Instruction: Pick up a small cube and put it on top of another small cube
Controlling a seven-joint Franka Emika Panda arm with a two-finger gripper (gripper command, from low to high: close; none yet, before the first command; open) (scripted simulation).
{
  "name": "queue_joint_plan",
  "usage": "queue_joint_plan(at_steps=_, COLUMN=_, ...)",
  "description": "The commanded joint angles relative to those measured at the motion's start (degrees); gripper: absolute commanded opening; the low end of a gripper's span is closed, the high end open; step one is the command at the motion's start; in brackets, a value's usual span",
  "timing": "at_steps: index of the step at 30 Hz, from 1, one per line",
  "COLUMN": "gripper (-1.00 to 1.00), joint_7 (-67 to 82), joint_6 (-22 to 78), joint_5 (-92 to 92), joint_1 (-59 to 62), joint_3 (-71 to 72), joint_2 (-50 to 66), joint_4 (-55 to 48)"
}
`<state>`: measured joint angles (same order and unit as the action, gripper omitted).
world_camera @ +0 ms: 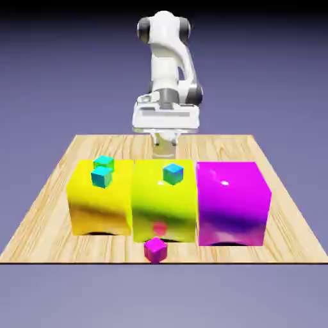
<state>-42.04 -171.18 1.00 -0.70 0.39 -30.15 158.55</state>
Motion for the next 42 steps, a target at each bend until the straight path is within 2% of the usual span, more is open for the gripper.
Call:
queue_joint_plan(at_steps=1, gripper=0.0, joint_7=0.35, joint_6=2.35, joint_5=0.83, joint_1=-0.01, joint_3=0.33, joint_2=2.08, joint_4=-2.03)
queue_joint_plan(at_steps=42, gripper=0.0, joint_7=14.47, joint_6=98.58, joint_5=34.64, joint_1=-0.35, joint_3=13.71, joint_2=87.21, joint_4=-85.25)
